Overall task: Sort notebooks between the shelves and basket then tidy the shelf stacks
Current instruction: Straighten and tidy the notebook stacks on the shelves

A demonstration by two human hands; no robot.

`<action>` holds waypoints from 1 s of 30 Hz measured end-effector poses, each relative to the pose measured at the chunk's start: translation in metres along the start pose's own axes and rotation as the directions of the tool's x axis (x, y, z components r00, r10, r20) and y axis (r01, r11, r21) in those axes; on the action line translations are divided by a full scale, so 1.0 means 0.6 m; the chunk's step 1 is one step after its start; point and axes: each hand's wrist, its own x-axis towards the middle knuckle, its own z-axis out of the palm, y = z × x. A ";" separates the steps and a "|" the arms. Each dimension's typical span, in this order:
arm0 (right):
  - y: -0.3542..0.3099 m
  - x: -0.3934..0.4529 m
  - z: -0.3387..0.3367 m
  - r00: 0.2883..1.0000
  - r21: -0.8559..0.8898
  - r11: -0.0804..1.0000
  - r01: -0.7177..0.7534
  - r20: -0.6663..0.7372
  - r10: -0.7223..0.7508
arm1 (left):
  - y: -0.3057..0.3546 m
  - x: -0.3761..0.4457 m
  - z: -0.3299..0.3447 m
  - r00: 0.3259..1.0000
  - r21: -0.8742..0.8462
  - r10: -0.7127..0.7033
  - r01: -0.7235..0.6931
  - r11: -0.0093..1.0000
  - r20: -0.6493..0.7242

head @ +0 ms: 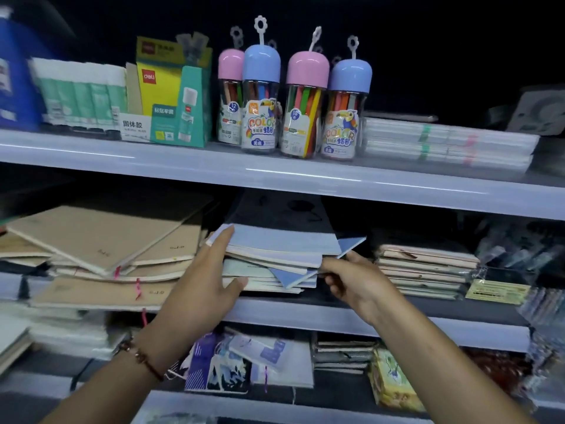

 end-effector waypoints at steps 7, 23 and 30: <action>-0.008 -0.010 -0.028 0.996 0.025 0.998 -0.055 0.069 0.053 | -0.012 0.000 -0.017 0.994 0.185 0.085 -0.097 0.978 0.076; 0.010 -0.006 0.034 0.977 0.102 0.992 0.076 -0.206 -0.054 | -0.037 0.029 -0.043 0.997 0.501 0.065 -0.034 0.864 -0.043; 0.010 -0.022 0.090 0.956 0.205 0.958 0.199 -0.255 -0.144 | -0.050 0.029 -0.029 1.000 0.219 0.013 -0.016 0.976 0.016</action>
